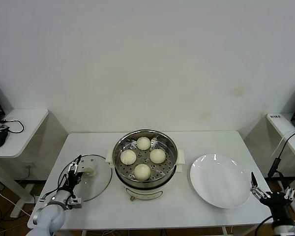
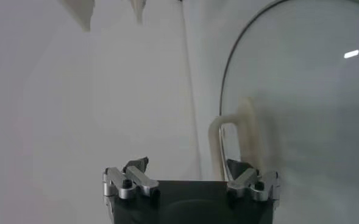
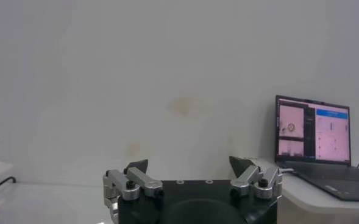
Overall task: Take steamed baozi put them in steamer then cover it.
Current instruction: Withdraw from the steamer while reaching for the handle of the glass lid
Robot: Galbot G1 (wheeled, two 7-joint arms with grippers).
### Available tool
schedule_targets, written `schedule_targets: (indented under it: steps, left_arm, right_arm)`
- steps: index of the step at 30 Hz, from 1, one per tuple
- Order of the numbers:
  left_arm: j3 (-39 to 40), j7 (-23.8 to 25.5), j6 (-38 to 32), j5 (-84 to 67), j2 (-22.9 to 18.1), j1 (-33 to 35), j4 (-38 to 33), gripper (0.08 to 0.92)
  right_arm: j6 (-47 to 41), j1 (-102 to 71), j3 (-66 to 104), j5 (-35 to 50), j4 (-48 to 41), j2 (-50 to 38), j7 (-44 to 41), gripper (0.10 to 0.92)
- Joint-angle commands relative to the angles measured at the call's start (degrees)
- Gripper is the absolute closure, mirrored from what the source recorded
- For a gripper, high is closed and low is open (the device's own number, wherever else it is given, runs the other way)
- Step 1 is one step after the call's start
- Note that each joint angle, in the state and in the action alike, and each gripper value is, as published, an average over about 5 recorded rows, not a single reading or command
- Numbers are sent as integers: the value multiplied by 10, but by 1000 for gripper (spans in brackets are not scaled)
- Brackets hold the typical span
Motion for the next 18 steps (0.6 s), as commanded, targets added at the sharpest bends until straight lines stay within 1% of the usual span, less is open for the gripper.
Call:
schedule_targets:
  steps: [1, 4, 6, 18]
  left_arm:
    - [6, 2, -1, -12, 0, -11, 15, 177]
    - [7, 4, -1, -13, 0, -11, 21, 204]
    - [7, 4, -1, -13, 1, -11, 24, 250]
    - [0, -19, -14, -16, 1, -3, 22, 597]
  right_arm:
    - [2, -2, -2, -1, 0, 2, -1, 203]
    - [2, -2, -1, 0, 0, 1, -1, 202]
    - [2, -2, -1, 1, 0, 1, -1, 203]
    - [1, -1, -9, -3, 1, 2, -7, 203]
